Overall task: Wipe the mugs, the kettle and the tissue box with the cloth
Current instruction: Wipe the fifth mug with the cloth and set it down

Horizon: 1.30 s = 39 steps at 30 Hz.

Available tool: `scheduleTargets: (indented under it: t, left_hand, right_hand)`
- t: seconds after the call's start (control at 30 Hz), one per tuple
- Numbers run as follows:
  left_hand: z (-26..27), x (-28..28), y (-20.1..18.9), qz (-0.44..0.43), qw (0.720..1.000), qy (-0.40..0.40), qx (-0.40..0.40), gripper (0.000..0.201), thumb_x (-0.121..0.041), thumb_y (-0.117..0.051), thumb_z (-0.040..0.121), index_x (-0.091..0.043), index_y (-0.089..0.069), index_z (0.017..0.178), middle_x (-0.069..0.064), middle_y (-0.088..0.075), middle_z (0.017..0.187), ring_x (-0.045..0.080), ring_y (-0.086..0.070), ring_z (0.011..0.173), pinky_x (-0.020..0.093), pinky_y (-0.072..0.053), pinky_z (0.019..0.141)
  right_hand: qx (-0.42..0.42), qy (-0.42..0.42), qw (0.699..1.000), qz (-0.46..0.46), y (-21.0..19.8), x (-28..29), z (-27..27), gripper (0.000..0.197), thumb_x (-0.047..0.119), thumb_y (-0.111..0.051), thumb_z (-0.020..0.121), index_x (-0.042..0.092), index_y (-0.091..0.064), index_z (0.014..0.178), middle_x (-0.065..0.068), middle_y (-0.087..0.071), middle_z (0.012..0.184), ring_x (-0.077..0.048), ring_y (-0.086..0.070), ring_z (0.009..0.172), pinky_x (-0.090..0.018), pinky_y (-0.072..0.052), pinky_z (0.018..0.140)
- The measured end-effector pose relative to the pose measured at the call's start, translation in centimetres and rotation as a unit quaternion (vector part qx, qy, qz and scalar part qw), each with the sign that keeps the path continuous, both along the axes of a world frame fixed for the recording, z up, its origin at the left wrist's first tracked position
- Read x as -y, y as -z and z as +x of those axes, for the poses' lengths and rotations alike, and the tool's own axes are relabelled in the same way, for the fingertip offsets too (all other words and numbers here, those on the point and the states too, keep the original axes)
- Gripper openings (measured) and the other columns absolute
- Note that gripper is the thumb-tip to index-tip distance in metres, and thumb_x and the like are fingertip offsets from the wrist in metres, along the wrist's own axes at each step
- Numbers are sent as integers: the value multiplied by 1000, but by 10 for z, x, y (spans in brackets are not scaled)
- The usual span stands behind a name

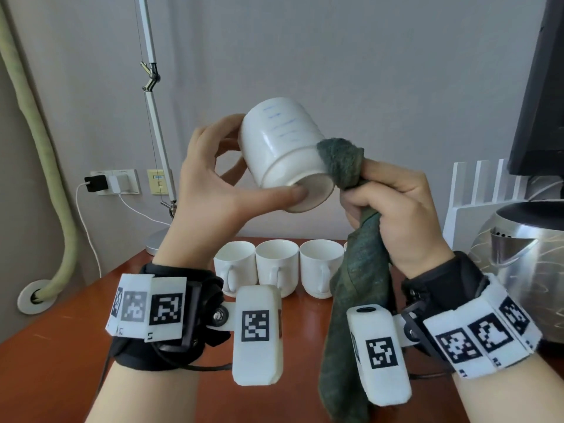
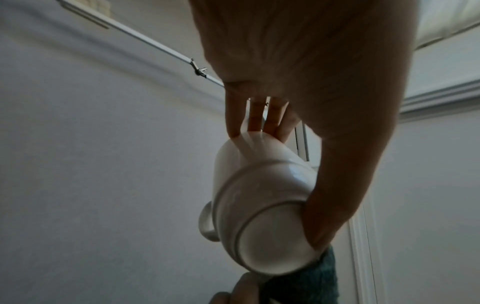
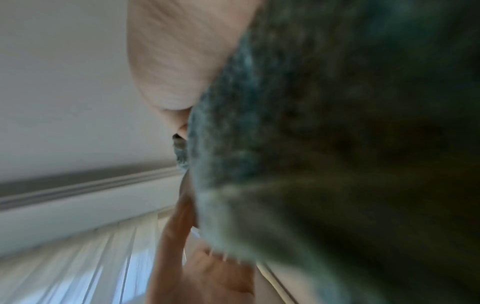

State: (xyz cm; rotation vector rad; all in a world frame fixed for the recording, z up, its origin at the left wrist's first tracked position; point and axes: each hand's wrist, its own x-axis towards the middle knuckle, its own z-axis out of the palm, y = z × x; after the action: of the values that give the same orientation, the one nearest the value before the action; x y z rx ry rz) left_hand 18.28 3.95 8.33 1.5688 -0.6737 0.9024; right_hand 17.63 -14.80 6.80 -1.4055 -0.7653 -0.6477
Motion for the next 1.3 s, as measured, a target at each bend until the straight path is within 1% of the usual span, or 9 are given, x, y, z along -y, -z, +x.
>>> scheduleTargets:
  t: [0.1, 0.27, 0.47, 0.67, 0.83, 0.97, 1.1, 1.23, 1.3]
  left_hand:
    - [3, -2, 0, -35, 998, 51, -23, 83, -36, -88, 41, -27, -59, 119, 5, -60, 126, 10, -56, 121, 41, -52, 100]
    - [7, -3, -1, -37, 994, 90, -45, 91, -32, -87, 41, -14, -58, 126, 10, -62, 127, 18, -57, 122, 37, -52, 92]
    - [1, -5, -1, 18, 998, 43, -40, 90, -38, -89, 39, -21, -59, 122, 8, -59, 127, 12, -56, 118, 45, -50, 101]
    - [14, 1, 5, -124, 970, 181, -100, 81, -30, -78, 54, 0, -57, 127, 14, -65, 115, 25, -62, 107, 32, -51, 84]
    - [13, 21, 9, -234, 915, 281, -169, 26, -27, -73, 71, -16, -73, 95, 1, -70, 100, 17, -66, 107, 35, -54, 96]
    - [14, 26, 7, -275, 893, 292, -204, 65, -39, -75, 61, -11, -62, 118, 11, -60, 119, 29, -60, 123, 42, -52, 100]
    - [16, 18, 9, -219, 916, 270, -198, 59, -39, -73, 62, -10, -64, 113, 8, -65, 113, 23, -63, 114, 39, -53, 98]
    - [16, 9, 11, -147, 940, 239, -194, 80, -34, -72, 64, 8, -53, 130, 31, -58, 128, 45, -56, 119, 48, -48, 97]
    - [15, 7, 11, -133, 941, 242, -196, 82, -32, -72, 63, 8, -51, 131, 33, -59, 121, 45, -59, 108, 51, -47, 91]
  right_hand:
    - [-38, -62, 997, 22, 0, 4, 4, 22, -5, -43, 65, 5, -33, 48, -12, -24, 46, -19, -21, 43, -24, -20, 46]
    - [-78, -172, 980, 68, -1, 3, 1, 26, -5, -37, 60, 15, -36, 44, -2, -26, 42, -13, -18, 38, -20, -18, 43]
    - [-100, -173, 980, 20, -4, 4, -4, 31, -5, -36, 60, 18, -47, 42, -3, -17, 43, -13, -15, 38, -21, -17, 43]
    - [-139, -214, 964, 71, -1, 1, -1, 18, -3, -35, 59, 12, -39, 50, 0, -19, 44, -10, -16, 37, -17, -17, 41]
    - [-127, -195, 971, 52, 5, -8, 2, 17, -2, -39, 63, 11, -45, 53, -5, -25, 44, -15, -24, 38, -19, -26, 41]
    - [-114, -163, 980, 29, 6, -10, 4, 12, -3, -41, 62, 6, -39, 54, -8, -27, 43, -18, -25, 40, -21, -28, 43]
    - [-105, -149, 983, 28, 2, -5, 1, 12, -2, -41, 63, 6, -44, 55, -7, -28, 42, -18, -25, 39, -21, -28, 43]
    - [-110, -159, 981, 31, -3, 0, -4, 17, 0, -40, 64, 8, -54, 59, -6, -26, 41, -20, -21, 39, -22, -25, 41]
    - [-113, -172, 978, 27, -5, 1, -7, 17, 0, -40, 63, 5, -57, 67, -6, -23, 40, -24, -17, 39, -23, -23, 41]
